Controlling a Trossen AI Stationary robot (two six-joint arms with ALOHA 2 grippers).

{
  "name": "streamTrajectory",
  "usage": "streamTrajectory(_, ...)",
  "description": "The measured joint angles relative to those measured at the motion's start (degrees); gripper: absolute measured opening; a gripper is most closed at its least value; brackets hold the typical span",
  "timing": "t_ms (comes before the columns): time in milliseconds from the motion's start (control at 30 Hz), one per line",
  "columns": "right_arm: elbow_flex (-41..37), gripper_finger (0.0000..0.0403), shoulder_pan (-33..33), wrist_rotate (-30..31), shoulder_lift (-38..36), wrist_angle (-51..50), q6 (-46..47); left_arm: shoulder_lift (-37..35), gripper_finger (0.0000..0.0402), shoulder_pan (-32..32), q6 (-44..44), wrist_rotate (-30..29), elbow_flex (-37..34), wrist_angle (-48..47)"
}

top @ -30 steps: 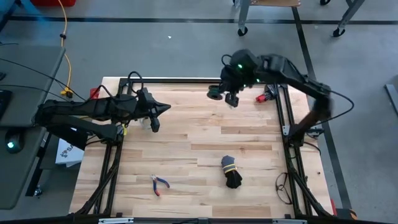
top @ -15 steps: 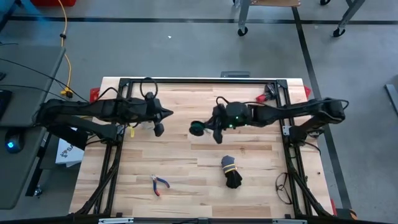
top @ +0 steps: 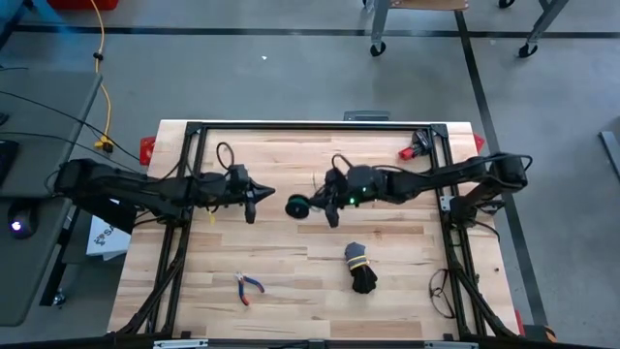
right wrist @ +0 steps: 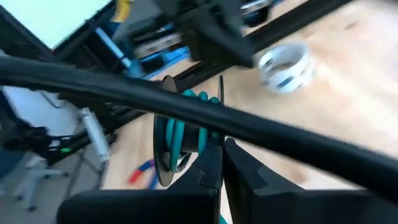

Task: Coil cords
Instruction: Coil the green wire on the spool

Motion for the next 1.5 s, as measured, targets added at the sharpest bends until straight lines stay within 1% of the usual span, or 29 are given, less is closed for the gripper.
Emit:
streamTrajectory(100, -0.08, 0.0, 3.02, 1.97, 1.06, -0.57, 3.71, -0.11, 0.0, 0.0, -2.25, 0.65, -3.96, 7.37)
streamTrajectory(233, -0.09, 0.0, 7.34, 3.12, 1.46, 4.68, 12.44, -0.29, 0.0, 0.0, -2.63, 2.43, -4.54, 8.62)
streamTrajectory(333, -0.05, 0.0, 11.11, 2.98, 1.46, 11.03, 19.23, -0.66, 0.0, 0.0, -2.34, 3.02, -4.52, 9.21)
streamTrajectory(433, 0.02, 0.0, 13.57, 2.98, 1.34, 17.5, 24.61, -1.35, 0.0, 0.0, -1.91, 2.97, -4.52, 10.0)
streamTrajectory(500, 0.08, 0.0, 14.51, 4.87, 1.27, 17.16, 26.67, -1.63, 0.0, 0.0, -1.29, 2.97, -4.52, 9.99)
streamTrajectory(567, 0.08, 0.0, 15.18, 7.29, 2.2, 14.61, 27.62, -1.68, 0.0, 0.06, -0.55, 2.93, -4.52, 9.93)
streamTrajectory(600, 0.08, 0.0, 15.24, 7.48, 3.05, 13.06, 28.06, -1.7, 0.0, 0.16, 0.11, 2.85, -4.52, 9.91)
streamTrajectory(667, 0.06, 0.0, 15.0, 7.38, 6.21, 9.82, 29.58, -1.68, 0.0, 0.28, 1.47, 2.75, -4.52, 9.42)
streamTrajectory(733, -0.03, 0.0, 14.26, 7.02, 10.64, 8.95, 30.55, -1.66, 0.0, 0.37, 1.68, 2.73, -4.52, 8.69)
streamTrajectory(833, -0.09, 0.0, 12.33, 7.08, 16.77, 10.32, 31.48, -1.66, 0.0, 0.35, 1.67, 2.71, -4.52, 8.17)
streamTrajectory(967, -0.05, 0.0, 9.27, 5.68, 22.01, 9.88, 33.34, -1.66, 0.0, 0.35, 1.66, 2.71, -4.52, 7.84)
streamTrajectory(1133, -0.05, 0.0, 6.08, 5.1, 22.97, 7.45, 31.58, -1.64, 0.0, 0.35, 1.68, 2.71, -4.52, 6.3)
streamTrajectory(1233, 0.08, 0.0, 4.46, 2.56, 22.96, 5.97, 29.23, -1.64, 0.0, 0.35, 1.68, 2.69, -4.5, 3.47)
streamTrajectory(1333, 0.12, 0.0001, 3.55, 0.56, 22.9, 1.61, 29.47, -1.64, 0.0, 0.35, 1.68, 2.7, -4.5, 2.65)
streamTrajectory(1433, 0.15, 0.0014, 3.3, -0.87, 22.87, 0.07, 29.25, -1.64, 0.0, 0.35, 2.13, 2.67, -4.5, 2.84)
streamTrajectory(1500, 0.05, 0.0033, 2.81, -2.07, 22.9, -0.71, 28.36, -1.64, 0.0, 0.35, 2.6, 2.67, -4.5, 2.98)
